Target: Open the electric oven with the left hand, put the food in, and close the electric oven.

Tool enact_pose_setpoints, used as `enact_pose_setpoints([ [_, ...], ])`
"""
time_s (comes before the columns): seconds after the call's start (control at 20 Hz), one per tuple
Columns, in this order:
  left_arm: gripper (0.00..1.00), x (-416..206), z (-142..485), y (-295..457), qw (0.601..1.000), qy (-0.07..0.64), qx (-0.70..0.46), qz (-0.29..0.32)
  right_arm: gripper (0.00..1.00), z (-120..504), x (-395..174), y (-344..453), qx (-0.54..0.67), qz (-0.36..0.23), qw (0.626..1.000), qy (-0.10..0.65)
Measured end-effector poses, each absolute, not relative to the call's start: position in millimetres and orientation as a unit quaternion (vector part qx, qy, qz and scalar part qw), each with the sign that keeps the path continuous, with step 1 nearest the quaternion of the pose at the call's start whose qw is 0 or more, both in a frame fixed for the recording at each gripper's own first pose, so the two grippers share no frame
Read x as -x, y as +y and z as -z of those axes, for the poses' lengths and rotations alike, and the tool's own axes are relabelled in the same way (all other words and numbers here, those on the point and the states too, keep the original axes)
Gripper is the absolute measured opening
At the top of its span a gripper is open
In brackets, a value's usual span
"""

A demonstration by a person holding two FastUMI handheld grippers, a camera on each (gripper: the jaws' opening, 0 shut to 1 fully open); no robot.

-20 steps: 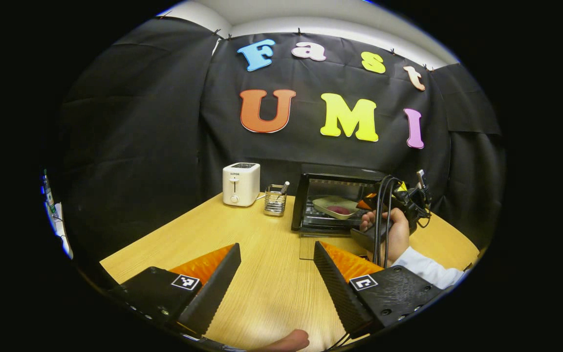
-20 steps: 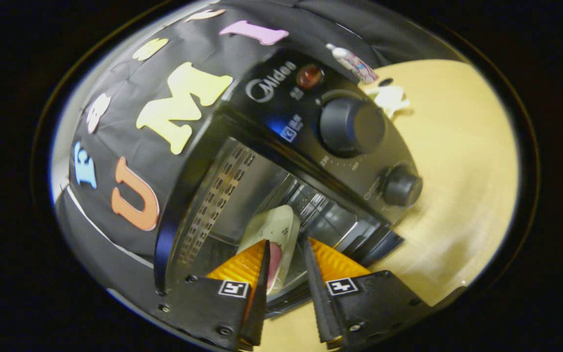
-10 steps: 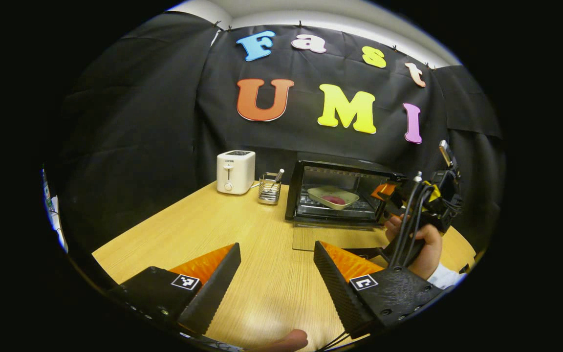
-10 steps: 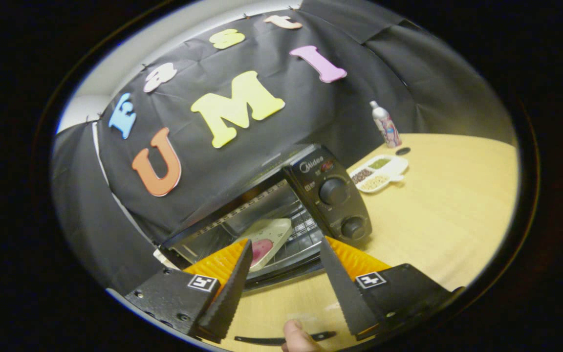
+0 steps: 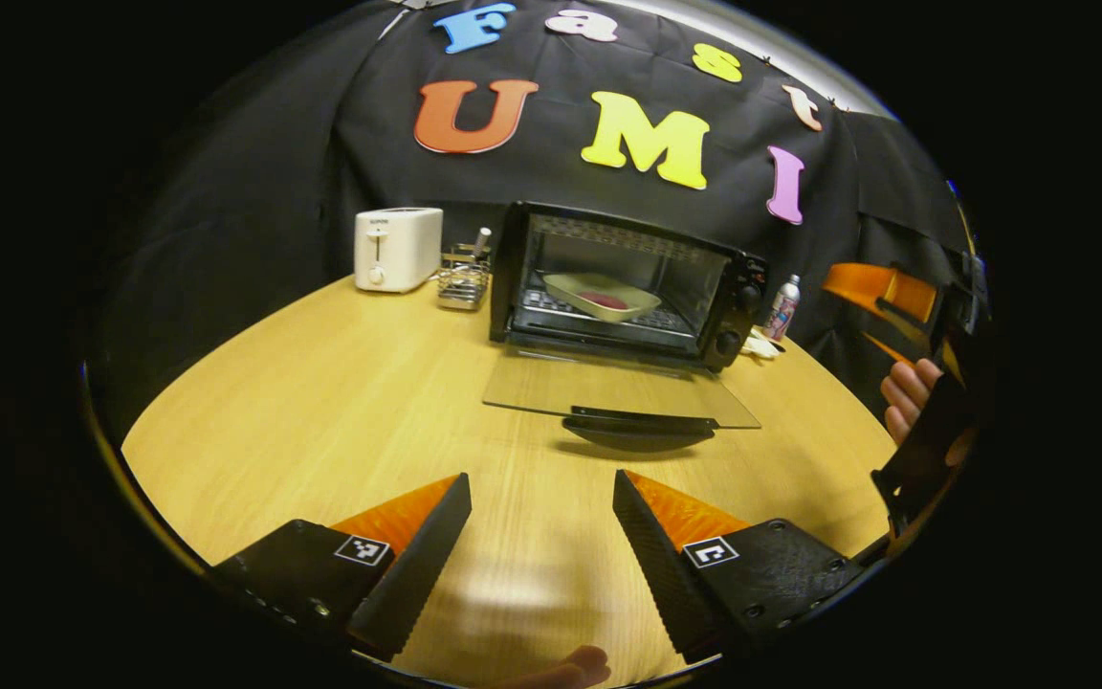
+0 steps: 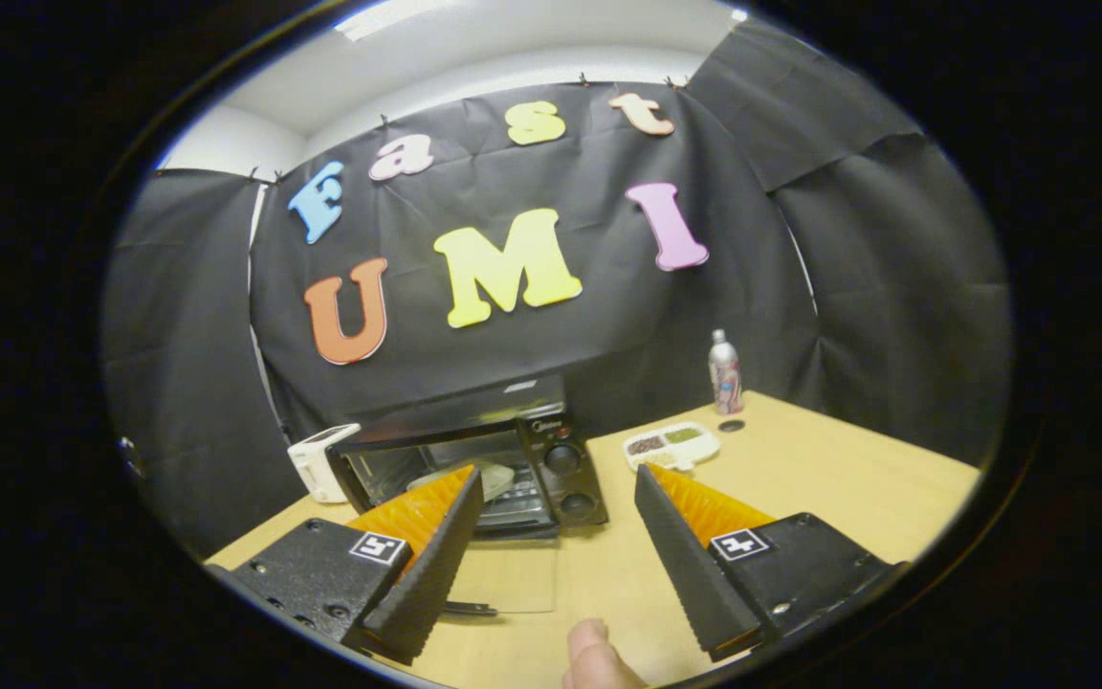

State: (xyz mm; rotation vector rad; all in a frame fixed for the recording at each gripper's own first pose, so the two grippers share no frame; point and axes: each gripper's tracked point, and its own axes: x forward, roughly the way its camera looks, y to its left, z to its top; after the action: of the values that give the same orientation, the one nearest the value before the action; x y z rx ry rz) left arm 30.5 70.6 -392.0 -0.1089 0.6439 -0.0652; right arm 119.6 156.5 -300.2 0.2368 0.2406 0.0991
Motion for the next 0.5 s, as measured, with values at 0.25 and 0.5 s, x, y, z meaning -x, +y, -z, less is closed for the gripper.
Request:
enact_pose_setpoints([
  [0.25, 0.95, -47, 422, 35, 0.926, 0.371, 0.039, 0.058, 1.00, 282, -91, 111, -0.049, -0.045, 0.992, 0.106],
  [0.5, 0.95, -65, 434, 17, 0.920, 0.386, -0.002, 0.066, 0.96, 271, -75, 79, -0.016, -0.026, 0.996, 0.085],
])
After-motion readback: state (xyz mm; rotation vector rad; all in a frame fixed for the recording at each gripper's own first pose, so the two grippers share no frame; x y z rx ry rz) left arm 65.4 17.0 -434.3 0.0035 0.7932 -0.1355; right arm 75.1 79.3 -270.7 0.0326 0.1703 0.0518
